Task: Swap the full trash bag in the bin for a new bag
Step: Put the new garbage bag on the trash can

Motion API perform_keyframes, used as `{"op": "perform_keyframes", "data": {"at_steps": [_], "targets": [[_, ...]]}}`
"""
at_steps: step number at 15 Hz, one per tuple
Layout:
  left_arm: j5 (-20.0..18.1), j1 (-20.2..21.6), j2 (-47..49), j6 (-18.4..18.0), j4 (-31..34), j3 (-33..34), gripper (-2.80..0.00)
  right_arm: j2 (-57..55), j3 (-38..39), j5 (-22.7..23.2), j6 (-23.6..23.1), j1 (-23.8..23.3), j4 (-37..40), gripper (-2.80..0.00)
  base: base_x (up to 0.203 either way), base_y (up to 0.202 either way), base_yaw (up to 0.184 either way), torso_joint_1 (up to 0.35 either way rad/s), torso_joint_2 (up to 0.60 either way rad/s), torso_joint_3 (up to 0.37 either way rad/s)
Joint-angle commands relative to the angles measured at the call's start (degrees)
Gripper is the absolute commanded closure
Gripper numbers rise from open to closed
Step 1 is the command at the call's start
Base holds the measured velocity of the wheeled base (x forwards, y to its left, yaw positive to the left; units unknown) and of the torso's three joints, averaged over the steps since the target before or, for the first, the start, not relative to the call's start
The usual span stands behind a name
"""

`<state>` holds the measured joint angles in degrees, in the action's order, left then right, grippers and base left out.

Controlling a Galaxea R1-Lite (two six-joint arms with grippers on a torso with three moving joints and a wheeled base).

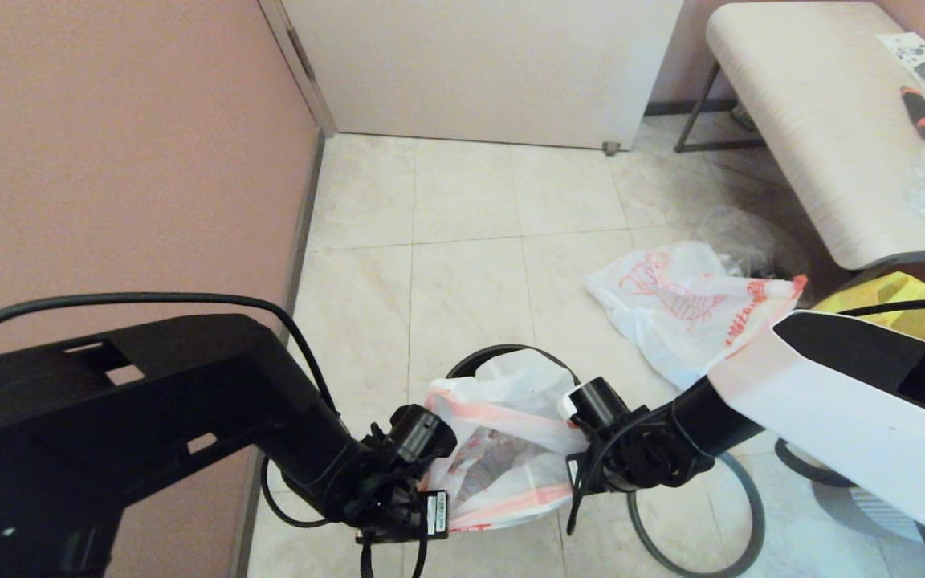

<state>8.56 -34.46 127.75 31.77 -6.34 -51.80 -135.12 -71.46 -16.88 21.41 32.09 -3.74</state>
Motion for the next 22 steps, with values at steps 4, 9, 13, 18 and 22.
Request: {"op": "perform_keyframes", "data": {"at_steps": [4, 9, 13, 18, 22], "targets": [[6.64, -0.86, 4.59, 0.58, -0.91, -2.77, 0.0, -4.82, -10.19, -1.06, -0.71, 0.0, -0.09, 0.0, 0.0, 0.0, 0.0, 0.0, 0.0, 0.0], [6.65, 3.24, 4.59, 0.75, -4.27, -2.36, 0.0, -8.65, -21.51, -1.52, -2.33, 2.71, -0.75, 0.0, 0.0, 0.0, 0.0, 0.0, 0.0, 0.0], [6.91, 5.43, 4.17, 0.81, -8.05, -2.17, 0.0, -8.57, -24.43, -1.84, -2.43, 2.37, -3.54, 0.0, 0.0, 0.0, 0.0, 0.0, 0.0, 0.0], [6.98, 5.7, 3.31, 1.57, -10.8, -1.44, -2.8, -7.27, -22.44, -2.19, -2.18, 2.6, -3.62, -2.8, 0.0, 0.0, 0.0, 0.0, 0.0, 0.0], [5.37, 4.34, -2.19, 1.55, -10.71, 3.44, -2.8, -3.32, -15.3, -2.27, -2.07, 3.5, -3.81, -2.8, 0.0, 0.0, 0.0, 0.0, 0.0, 0.0]]}}
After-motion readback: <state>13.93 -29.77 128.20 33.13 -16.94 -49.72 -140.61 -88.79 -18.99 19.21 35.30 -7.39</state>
